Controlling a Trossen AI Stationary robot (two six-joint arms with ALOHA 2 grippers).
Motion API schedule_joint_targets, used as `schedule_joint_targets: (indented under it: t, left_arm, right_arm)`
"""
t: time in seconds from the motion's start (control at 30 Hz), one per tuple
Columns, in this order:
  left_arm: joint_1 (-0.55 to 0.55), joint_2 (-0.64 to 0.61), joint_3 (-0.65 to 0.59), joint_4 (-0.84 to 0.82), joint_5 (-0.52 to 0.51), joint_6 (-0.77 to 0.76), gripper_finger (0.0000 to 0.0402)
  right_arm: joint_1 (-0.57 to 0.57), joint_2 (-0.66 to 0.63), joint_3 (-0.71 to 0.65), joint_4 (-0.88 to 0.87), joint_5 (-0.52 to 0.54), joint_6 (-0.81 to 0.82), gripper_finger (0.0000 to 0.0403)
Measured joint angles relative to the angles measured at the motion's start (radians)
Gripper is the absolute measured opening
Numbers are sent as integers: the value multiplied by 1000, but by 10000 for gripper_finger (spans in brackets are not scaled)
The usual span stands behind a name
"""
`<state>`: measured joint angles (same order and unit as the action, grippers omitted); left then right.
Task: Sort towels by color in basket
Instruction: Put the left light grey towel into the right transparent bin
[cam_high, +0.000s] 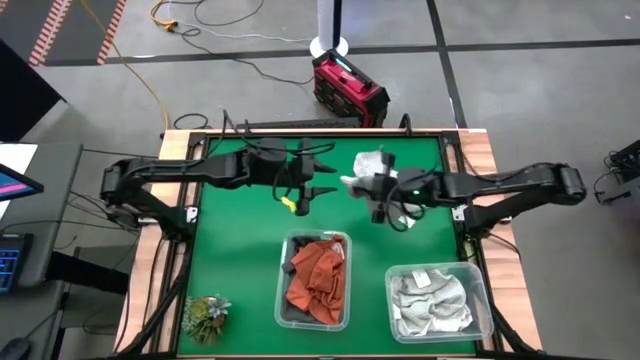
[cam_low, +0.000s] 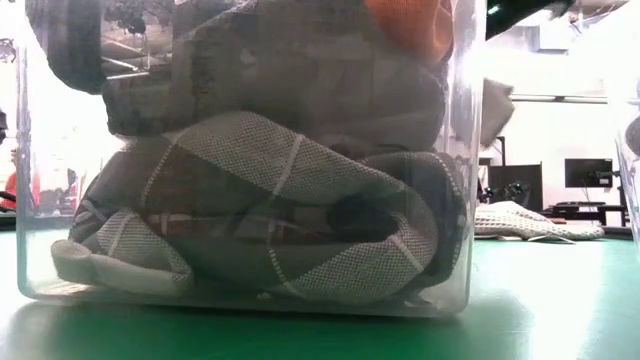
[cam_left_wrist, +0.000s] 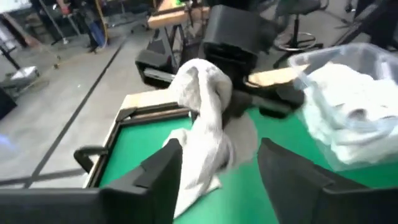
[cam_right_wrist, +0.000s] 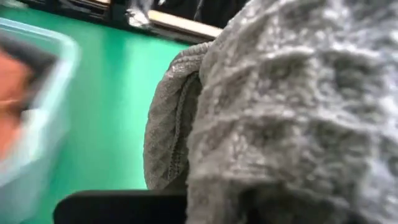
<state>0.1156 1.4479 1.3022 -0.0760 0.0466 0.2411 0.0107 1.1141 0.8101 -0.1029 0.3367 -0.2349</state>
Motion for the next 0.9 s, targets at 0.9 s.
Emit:
schedule_joint_targets:
  t: [0.9]
  left_arm:
    - [-138, -147, 0, -162, -46, -132, 208]
  right_arm:
    - [1046, 34, -38, -90, 474, 660, 39]
